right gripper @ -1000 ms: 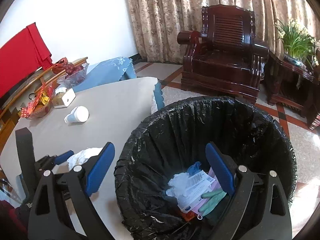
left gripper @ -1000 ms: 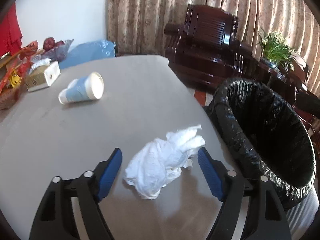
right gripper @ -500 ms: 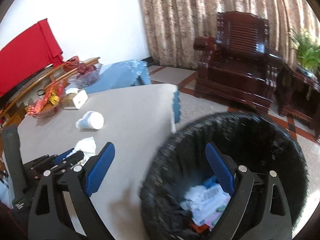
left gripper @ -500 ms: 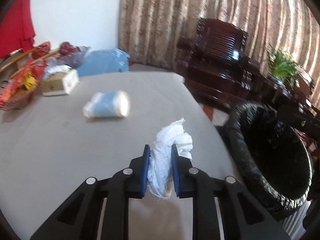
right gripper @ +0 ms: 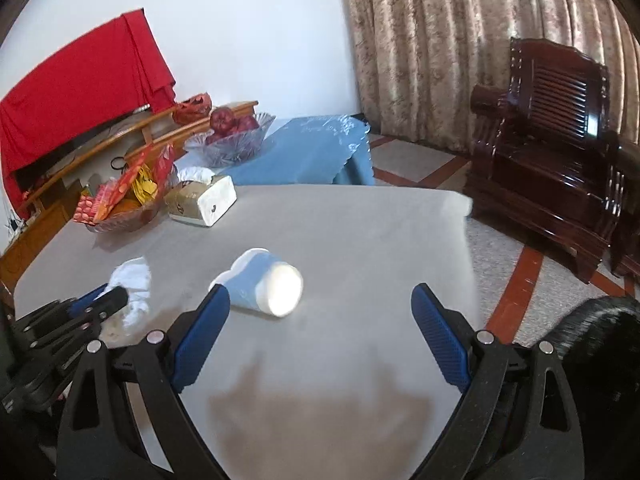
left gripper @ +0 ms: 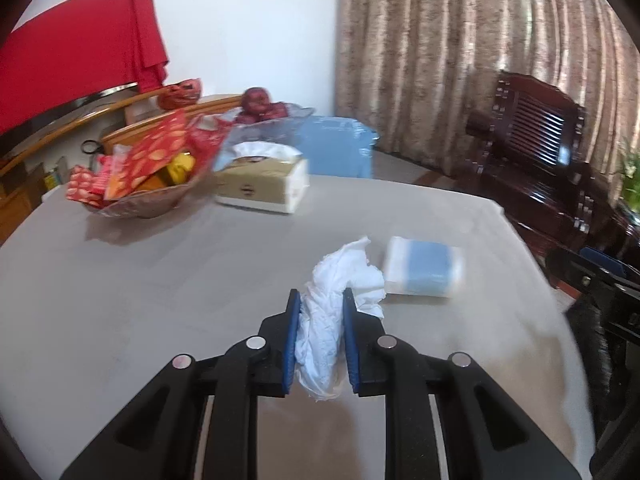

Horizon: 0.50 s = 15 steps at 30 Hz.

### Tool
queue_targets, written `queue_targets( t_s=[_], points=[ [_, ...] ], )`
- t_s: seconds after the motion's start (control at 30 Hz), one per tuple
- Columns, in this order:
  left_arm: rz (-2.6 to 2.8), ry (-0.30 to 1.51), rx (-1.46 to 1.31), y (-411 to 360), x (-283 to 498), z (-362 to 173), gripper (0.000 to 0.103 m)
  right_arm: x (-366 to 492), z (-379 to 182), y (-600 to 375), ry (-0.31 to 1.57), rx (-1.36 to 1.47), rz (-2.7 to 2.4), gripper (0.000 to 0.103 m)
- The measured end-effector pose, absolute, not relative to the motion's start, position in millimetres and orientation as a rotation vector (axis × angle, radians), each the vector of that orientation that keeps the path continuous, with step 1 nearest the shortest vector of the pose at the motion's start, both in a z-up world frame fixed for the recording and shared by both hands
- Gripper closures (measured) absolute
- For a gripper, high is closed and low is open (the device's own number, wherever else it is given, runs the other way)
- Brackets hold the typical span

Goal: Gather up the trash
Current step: 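Grasp the white-and-blue paper cup with the right tool while the left holds the tissue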

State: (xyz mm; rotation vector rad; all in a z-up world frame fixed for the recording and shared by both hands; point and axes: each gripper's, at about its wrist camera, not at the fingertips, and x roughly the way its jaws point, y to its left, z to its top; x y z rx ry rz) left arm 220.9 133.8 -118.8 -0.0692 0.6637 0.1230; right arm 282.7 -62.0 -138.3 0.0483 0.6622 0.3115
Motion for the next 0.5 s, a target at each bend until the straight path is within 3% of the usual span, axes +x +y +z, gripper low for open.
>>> queue_targets(
  t_s=[0.5],
  points=[
    [0.184, 0.682, -0.123, 198.4, 229.7, -130.2, 0.083, 343.4, -189.0, 45.8, 0.799, -0.063, 0.195, 0.012]
  ],
)
